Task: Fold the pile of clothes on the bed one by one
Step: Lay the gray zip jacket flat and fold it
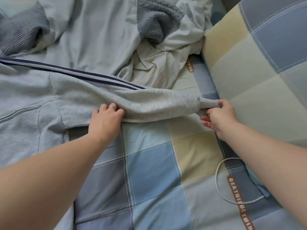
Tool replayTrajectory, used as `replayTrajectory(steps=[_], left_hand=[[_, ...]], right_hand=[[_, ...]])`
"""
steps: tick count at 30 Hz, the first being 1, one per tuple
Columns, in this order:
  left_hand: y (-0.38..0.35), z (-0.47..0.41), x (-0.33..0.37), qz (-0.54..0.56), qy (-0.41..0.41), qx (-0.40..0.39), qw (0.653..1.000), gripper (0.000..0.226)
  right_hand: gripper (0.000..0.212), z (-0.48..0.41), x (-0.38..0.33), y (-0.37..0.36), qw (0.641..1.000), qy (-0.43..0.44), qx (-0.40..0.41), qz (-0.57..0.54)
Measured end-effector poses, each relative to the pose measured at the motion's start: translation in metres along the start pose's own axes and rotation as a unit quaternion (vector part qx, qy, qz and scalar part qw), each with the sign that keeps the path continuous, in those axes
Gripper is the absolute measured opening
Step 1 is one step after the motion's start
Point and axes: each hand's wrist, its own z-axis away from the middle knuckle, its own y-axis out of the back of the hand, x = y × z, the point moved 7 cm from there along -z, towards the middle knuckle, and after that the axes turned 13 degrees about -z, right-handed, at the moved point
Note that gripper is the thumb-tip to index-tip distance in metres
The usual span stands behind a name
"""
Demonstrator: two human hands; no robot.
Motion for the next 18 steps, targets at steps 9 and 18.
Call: replayTrajectory(steps=[9, 18], left_hand=[[0.008, 0.031, -0.016, 0.084, -0.128, -0.060, 0.986, 0.021], [0.059, -0.065, 0.012, 0.141, -0.082, 0.072, 0.984, 0.031]], right_hand=[[0.034, 0.027, -0.030, -0.073, 0.855, 0.339, -0.149, 0.364], [0.033, -0.011, 0.017, -0.111, 0.830, 0.252, -0.147, 0.475]])
